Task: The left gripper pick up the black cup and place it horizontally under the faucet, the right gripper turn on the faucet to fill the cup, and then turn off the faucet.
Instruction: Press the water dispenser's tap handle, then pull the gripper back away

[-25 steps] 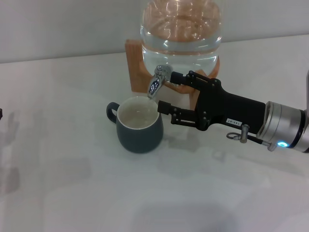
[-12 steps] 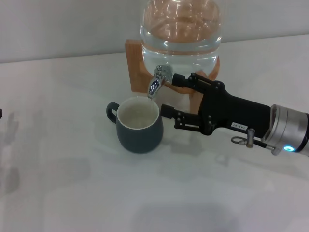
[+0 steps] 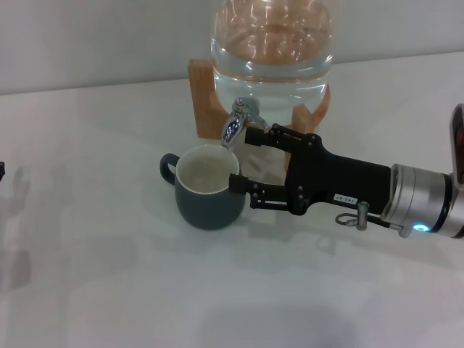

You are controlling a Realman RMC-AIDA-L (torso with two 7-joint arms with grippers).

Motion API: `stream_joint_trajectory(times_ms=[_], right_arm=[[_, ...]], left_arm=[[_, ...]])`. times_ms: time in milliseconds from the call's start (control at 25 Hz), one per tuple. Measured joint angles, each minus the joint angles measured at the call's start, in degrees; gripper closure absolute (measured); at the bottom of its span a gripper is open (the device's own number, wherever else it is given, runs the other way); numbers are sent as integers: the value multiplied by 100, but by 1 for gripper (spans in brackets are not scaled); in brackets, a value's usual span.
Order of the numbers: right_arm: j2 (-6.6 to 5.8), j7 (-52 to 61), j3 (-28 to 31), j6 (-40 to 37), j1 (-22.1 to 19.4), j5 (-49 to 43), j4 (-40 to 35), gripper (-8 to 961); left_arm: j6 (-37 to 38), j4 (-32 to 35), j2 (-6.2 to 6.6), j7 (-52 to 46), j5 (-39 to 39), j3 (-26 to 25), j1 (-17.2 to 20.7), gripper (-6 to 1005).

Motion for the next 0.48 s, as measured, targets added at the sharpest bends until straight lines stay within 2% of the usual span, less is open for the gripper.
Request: stream_joint_trajectory(times_ms=[480], right_arm=[[0, -35, 34, -113, 17, 10, 7, 96]], left_arm=[[-7, 1, -3, 0, 0, 0, 16, 119]])
